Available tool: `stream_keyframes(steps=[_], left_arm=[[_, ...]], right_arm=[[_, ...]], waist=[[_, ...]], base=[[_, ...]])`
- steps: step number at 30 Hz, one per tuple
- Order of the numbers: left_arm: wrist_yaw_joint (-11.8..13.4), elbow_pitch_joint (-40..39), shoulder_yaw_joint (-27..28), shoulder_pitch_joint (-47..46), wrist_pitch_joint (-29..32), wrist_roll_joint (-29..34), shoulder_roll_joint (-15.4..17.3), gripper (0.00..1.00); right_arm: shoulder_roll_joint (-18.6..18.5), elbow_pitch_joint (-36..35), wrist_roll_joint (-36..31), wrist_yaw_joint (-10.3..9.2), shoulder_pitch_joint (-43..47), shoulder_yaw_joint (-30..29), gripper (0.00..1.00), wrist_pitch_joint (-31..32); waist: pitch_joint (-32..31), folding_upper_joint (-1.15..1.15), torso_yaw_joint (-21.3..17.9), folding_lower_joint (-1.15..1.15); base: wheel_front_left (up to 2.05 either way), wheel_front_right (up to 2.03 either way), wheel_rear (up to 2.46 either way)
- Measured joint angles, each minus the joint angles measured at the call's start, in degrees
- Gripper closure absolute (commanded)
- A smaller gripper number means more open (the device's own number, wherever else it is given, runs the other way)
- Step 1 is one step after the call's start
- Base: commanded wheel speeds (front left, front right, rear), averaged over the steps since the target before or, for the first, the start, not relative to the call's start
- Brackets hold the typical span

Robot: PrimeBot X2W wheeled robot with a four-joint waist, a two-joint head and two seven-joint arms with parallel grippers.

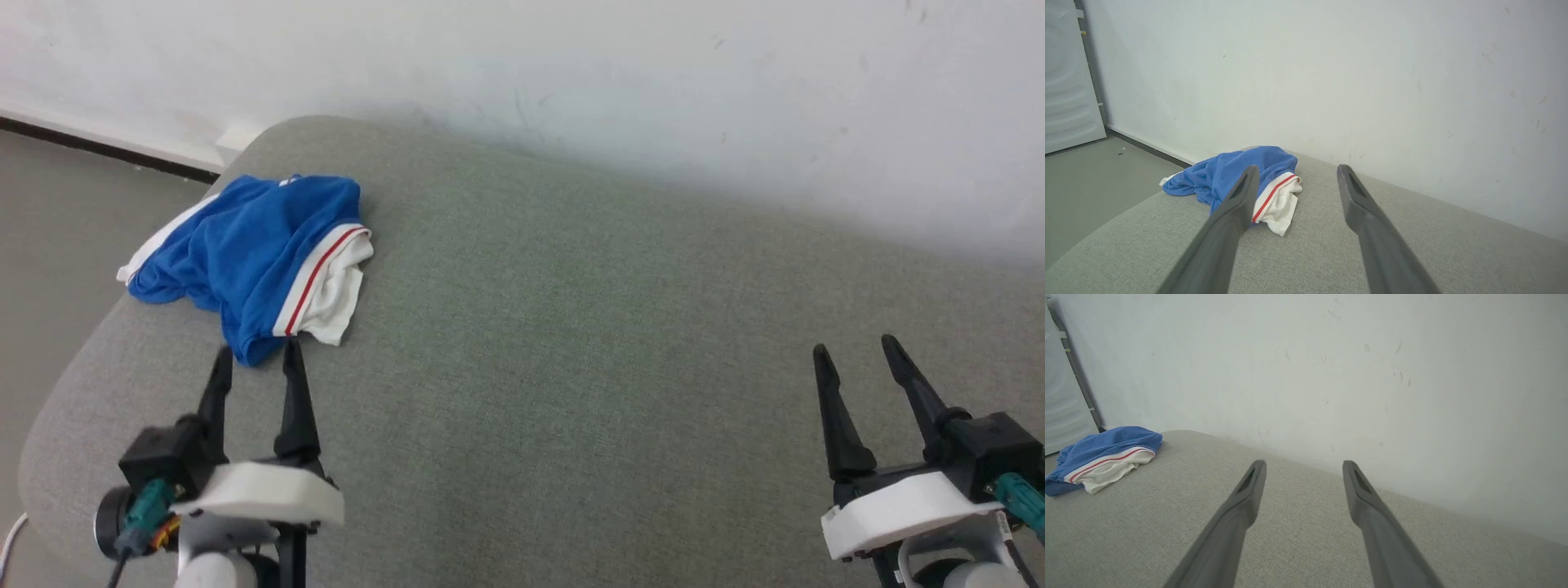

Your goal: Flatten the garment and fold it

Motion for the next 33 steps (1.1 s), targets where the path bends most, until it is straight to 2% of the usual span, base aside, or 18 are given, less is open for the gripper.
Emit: stream_keyframes(steps=[8,11,14,20,25,33], left_arm=[[0.1,0.6,2.9,-8.9,-1.0,-0.4,0.0,0.00],[-0.2,3.9,3.9,-13.8,-1.5,-1.6,0.2,0.00],[-0.7,8.7,4.6,-19.4,-0.8,-2.9,2.1,0.00],[-1.1,19.3,5.4,-30.2,6.5,-4.0,8.3,0.00],[-1.1,27.8,6.5,-35.8,13.1,-5.6,13.3,0.00],[-1.1,40.2,8.4,-40.7,24.0,-9.3,17.5,0.00]], right_arm=[[0.0,-2.8,-0.8,0.00,-0.4,-0.2,0.00,1.4],[0.0,-4.2,-1.4,0.00,-1.0,-0.3,0.00,2.1],[-0.4,-5.3,-1.5,0.01,-2.1,-0.3,0.00,2.6],[-1.4,-6.6,-1.2,0.01,-4.0,-1.0,0.00,3.0],[-2.2,-7.4,-0.6,0.01,-5.4,-1.4,0.00,3.0],[-3.1,-8.5,0.2,0.01,-7.5,-1.2,0.00,2.8]], waist=[[3.8,0.00,-0.3,0.00],[5.9,0.00,-0.7,0.01],[8.3,0.00,-1.3,0.01],[13.3,0.00,-3.1,0.02],[17.5,0.00,-5.0,0.02],[23.7,0.00,-7.9,0.01]], base=[[0.00,0.00,0.00],[0.00,0.00,0.00],[0.00,0.00,0.00],[0.00,0.00,0.00],[0.00,0.00,0.00],[0.00,0.00,0.00]])
